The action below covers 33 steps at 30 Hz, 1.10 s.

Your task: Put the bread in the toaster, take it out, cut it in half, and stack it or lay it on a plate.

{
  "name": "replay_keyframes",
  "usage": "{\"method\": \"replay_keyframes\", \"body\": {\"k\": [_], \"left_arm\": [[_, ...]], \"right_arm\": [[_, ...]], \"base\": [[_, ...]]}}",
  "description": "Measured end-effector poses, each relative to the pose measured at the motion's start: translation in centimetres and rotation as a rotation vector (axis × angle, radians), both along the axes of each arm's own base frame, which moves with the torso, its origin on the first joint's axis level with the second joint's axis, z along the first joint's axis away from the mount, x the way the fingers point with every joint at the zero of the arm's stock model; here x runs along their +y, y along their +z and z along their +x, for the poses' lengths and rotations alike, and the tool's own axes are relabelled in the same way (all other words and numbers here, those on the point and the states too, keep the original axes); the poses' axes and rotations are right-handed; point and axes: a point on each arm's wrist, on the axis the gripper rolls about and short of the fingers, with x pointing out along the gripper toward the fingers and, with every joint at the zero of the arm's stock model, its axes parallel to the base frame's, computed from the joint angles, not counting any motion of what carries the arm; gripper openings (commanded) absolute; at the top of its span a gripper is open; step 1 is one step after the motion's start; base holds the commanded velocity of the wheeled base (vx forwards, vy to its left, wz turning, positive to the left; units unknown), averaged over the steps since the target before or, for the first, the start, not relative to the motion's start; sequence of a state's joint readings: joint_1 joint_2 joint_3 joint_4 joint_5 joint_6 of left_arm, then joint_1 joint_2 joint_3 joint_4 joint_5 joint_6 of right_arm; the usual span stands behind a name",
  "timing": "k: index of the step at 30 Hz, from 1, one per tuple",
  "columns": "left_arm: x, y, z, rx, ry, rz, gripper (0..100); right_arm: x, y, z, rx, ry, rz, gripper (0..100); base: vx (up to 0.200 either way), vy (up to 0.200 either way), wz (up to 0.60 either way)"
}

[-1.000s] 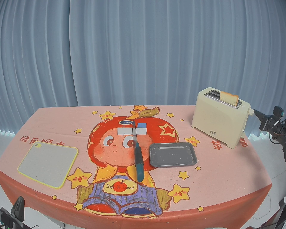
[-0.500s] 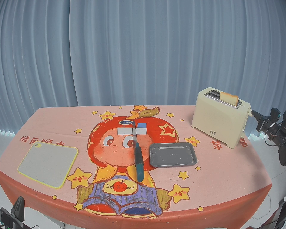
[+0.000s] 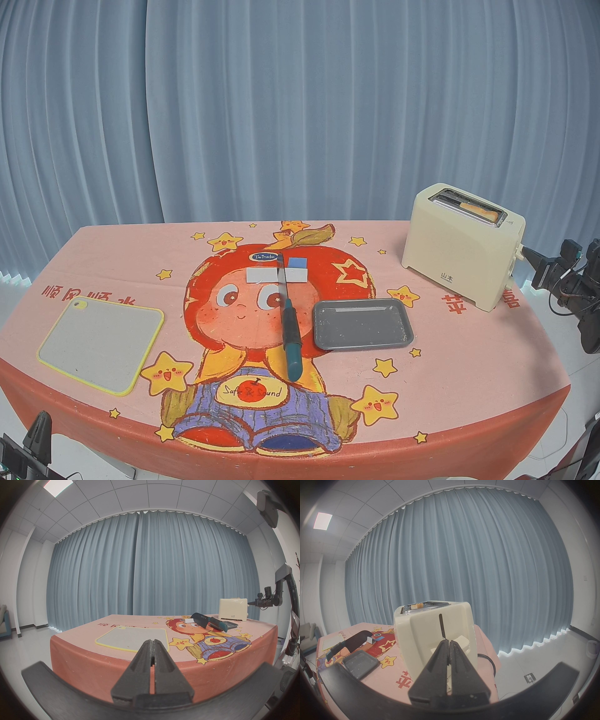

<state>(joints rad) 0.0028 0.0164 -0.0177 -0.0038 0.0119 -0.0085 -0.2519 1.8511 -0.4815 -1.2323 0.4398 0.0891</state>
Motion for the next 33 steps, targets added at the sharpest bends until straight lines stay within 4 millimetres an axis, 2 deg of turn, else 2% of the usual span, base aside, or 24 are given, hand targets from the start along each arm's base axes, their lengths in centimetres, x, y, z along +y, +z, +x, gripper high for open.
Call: {"method": "replay_keyframes", "body": {"k": [11, 33], "left_arm": [[0.0, 0.0, 0.0, 0.000, 0.000, 0.000, 0], [0.0, 0.0, 0.0, 0.000, 0.000, 0.000, 0]], "right_arm": [[-0.1, -1.3, 0.4, 0.041, 0.001, -0.002, 0], [0.0, -2.0, 0.3, 0.068, 0.005, -0.001, 0]], "base": [[0.000, 0.000, 0.00], [0.000, 0.000, 0.00]]}}
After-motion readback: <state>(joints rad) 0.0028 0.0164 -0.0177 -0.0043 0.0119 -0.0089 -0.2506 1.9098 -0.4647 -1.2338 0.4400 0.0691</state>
